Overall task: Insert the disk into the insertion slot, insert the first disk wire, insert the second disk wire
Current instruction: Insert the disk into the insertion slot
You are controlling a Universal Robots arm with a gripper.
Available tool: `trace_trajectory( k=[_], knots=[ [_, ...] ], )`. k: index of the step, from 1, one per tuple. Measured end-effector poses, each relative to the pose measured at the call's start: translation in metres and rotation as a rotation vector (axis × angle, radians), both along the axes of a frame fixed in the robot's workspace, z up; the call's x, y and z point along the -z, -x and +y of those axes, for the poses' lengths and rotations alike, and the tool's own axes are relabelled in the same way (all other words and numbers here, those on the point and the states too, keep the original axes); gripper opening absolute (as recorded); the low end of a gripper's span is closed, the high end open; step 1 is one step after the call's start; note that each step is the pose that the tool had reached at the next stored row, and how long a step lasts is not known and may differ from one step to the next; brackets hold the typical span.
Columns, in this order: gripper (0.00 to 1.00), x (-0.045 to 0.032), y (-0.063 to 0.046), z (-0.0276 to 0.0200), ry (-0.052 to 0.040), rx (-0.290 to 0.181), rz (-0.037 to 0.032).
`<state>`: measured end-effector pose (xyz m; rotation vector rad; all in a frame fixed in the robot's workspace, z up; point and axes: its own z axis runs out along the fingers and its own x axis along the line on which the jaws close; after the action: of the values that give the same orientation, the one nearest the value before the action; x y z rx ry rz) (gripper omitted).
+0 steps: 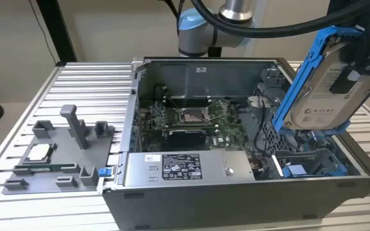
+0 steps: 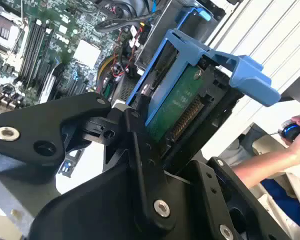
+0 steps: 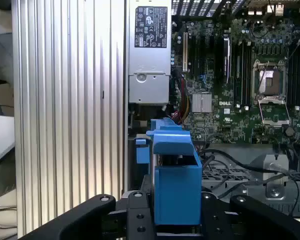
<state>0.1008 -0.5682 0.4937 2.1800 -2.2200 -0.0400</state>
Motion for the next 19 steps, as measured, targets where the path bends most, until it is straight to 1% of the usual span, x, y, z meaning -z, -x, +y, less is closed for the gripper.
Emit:
trace_trajectory(
  k=[9,14,19],
  knots=[
    [0.00,0.0002,0.0000,0.0000,0.0000,0.000,0.0000],
    [0.00,0.0035,-0.0010,0.0001,0.0000,0.000,-0.0003],
    [0.00,0.0076,-0.0051,0.0000,-0.0003,0.000,-0.0003]
  ],
)
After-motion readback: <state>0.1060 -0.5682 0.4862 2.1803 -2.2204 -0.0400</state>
